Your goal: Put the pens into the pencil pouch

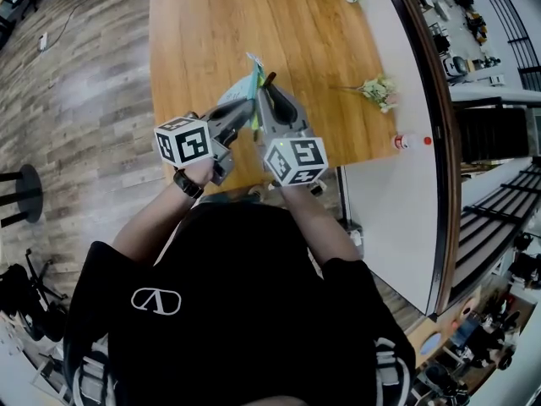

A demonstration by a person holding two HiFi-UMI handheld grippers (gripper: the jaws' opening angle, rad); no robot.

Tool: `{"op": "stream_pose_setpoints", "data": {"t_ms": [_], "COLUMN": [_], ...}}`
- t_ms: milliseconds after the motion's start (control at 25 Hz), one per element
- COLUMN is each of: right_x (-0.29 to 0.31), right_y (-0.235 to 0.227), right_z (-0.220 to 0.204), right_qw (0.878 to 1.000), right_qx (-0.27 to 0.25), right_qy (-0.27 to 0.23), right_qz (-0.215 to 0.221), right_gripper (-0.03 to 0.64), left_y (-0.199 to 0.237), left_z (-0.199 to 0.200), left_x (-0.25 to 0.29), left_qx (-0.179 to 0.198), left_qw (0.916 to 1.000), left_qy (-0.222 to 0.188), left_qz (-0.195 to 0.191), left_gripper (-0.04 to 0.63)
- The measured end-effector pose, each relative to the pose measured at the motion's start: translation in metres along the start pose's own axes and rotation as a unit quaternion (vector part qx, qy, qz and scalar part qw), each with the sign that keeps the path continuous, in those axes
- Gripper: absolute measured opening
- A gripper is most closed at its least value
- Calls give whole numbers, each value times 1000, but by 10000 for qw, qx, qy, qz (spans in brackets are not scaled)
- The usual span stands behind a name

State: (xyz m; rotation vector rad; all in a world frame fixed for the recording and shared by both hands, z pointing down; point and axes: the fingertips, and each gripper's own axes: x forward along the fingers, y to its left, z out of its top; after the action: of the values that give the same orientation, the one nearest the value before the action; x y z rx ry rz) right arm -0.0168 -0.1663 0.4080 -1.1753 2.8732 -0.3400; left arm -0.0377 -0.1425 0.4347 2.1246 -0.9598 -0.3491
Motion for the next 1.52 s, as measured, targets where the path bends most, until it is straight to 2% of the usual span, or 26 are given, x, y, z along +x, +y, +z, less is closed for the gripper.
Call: {"op": "stream_pose_setpoints", "data": {"t_ms": [40, 240, 440, 520, 600, 640, 680, 720, 840, 960, 1080, 1200, 1280, 1440, 1520], "right_x": [-1, -4, -3, 4, 14, 22, 30, 37, 57, 72, 77, 76, 76, 73, 72], "right_y": [1, 1, -20, -38, -60, -70, -80, -89, -104, -115, -119, -119, -120, -126, -129], "right_z": [0, 6, 17, 9, -6, -16, -29, -45, -96, -149, -210, -266, -295, -339, -353], "right_qw": [10000, 9997, 9995, 9985, 9962, 9944, 9920, 9885, 9726, 9543, 9283, 8981, 8800, 8470, 8353], "right_qx": [15, -203, -222, -258, -242, -193, -94, 53, 524, 629, 678, 818, 879, 916, 892], "right_qy": [36, 43, -40, 190, 512, 708, 950, 1234, 2050, 2701, 3433, 4093, 4429, 4978, 5165], "right_qz": [86, 113, -239, -444, -662, -754, -827, -875, -961, -1112, -1257, -1383, -1472, -1626, -1660], "right_gripper": [107, 109, 109, 110, 139, 197, 304, 334, 334, 333, 326, 276, 221, 215, 204], "left_y": [2, 10, 19, 25, 32, 35, 39, 43, 53, 63, 71, 80, 89, 100, 104], "left_z": [1, 3, 3, 1, -1, -2, -4, -5, -9, -11, -14, -17, -18, -18, -19], "left_x": [0, 0, -4, -8, -14, -17, -21, -24, -37, -48, -60, -73, -80, -91, -96], "left_qx": [5, -14, -31, -63, -118, -155, -193, -229, -320, -399, -469, -539, -602, -682, -700], "left_qw": [10000, 9999, 9998, 9997, 9995, 9994, 9992, 9989, 9980, 9970, 9960, 9946, 9934, 9917, 9910], "left_qy": [-13, -19, -30, -28, -34, -44, -57, -73, -121, -175, -194, -213, -260, -337, -356], "left_qz": [19, 99, 178, 237, 289, 320, 358, 399, 529, 642, 740, 856, 939, 1036, 1080], "left_gripper": [17, 17, 17, 17, 17, 17, 17, 17, 17, 17, 17, 17, 17, 17, 17]}}
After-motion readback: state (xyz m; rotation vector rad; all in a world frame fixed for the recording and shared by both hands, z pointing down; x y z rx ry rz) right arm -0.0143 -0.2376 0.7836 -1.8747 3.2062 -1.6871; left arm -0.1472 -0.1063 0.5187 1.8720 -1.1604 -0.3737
